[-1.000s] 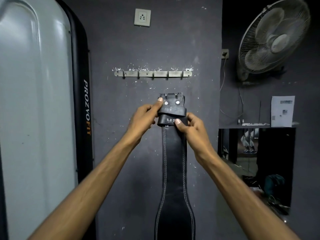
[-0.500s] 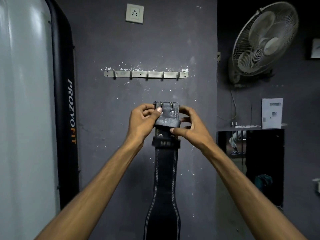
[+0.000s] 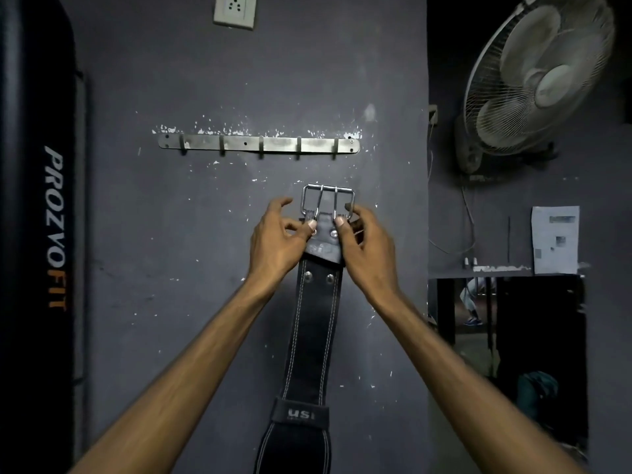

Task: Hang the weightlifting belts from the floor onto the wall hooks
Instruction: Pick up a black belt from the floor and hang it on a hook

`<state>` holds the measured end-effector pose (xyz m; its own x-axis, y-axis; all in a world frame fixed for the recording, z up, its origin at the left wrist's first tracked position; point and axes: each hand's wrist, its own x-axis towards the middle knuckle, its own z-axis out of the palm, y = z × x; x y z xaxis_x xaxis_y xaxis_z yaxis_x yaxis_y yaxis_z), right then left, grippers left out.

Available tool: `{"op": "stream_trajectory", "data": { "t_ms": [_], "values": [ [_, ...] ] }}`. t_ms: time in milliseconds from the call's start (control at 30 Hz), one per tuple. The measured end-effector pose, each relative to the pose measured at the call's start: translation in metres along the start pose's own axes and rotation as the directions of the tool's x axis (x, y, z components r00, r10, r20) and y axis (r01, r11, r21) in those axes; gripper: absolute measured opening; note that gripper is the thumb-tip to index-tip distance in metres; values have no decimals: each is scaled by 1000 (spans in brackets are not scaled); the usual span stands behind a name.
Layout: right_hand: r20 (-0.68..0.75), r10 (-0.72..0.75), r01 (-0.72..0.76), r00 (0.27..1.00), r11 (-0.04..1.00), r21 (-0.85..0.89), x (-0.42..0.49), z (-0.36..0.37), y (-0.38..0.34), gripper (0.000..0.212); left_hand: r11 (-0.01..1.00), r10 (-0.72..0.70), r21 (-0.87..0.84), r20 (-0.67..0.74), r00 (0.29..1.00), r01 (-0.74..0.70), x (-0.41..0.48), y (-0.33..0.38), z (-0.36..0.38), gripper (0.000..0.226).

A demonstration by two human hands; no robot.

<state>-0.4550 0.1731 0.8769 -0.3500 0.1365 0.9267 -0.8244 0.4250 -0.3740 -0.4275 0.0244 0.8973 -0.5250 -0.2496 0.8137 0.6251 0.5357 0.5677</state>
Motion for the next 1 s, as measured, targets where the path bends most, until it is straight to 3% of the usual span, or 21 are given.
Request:
{"op": "stream_trajectory", "data": {
  "t_ms": [100, 233, 333, 467, 667, 833, 1000],
  "values": [
    [-38, -49, 50, 998, 998, 24, 27, 13, 29, 38, 992, 97, 84, -54, 994, -93, 21, -1, 28, 48],
    [-50, -121, 121, 991, 993, -4, 70, 31, 60, 36, 925, 232, 326, -79, 970, -195, 54, 1, 56, 32],
    [-36, -157, 155, 987, 986, -63, 107, 43, 78, 44, 881, 228, 437, -54, 972, -183, 87, 7, 70, 17],
    [-6, -200, 199, 980, 975, -103, 156, 50, 87, 54, 867, 202, 475, -61, 978, -149, 137, 12, 85, 23],
    [93, -171, 189, 981, 955, -230, 212, 58, 99, 48, 834, 182, 541, -84, 980, -109, 190, 19, 105, 31],
    [108, -193, 216, 975, 934, -284, 204, 64, 109, 50, 808, 219, 579, -119, 968, -112, 186, 4, 119, 29],
    [81, -171, 184, 982, 961, -206, 179, 65, 114, 58, 787, 260, 598, -97, 961, -152, 177, -10, 116, 33]
  ]
}}
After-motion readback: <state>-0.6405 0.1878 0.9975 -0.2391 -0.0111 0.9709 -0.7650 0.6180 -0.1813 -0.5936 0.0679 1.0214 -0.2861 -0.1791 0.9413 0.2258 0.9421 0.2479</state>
